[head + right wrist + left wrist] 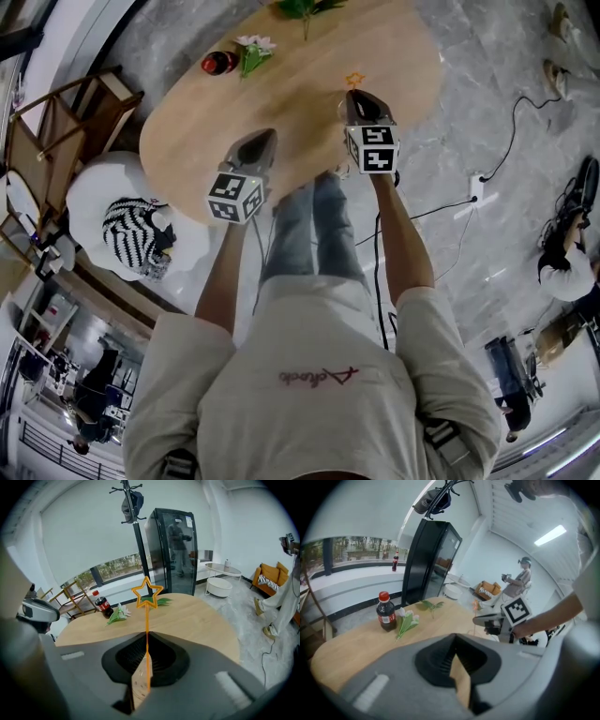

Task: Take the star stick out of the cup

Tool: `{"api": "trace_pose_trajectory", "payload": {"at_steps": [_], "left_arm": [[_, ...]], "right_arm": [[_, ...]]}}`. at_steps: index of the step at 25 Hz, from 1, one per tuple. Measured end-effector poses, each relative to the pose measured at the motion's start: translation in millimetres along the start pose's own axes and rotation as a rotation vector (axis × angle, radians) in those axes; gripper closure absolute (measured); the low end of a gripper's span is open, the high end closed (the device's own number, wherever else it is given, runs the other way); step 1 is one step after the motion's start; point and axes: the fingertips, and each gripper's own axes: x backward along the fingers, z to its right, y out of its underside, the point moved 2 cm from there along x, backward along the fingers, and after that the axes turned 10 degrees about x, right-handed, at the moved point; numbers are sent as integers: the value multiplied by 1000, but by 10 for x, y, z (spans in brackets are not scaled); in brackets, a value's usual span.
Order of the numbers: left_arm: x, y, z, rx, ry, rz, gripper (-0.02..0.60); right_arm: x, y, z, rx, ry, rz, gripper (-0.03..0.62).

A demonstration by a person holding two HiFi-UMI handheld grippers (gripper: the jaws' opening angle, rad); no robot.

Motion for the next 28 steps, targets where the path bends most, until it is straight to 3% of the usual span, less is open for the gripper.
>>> {"api": "trace_pose_trajectory", "payload": {"at_steps": [9, 28], "left_arm": [[230, -115, 360, -47, 17, 48, 584], [1228, -804, 1780, -227, 38, 264, 584]], "right_arm": [[641, -232, -91, 28, 38, 113, 579], [2770, -876, -421, 85, 84, 408, 582]]}}
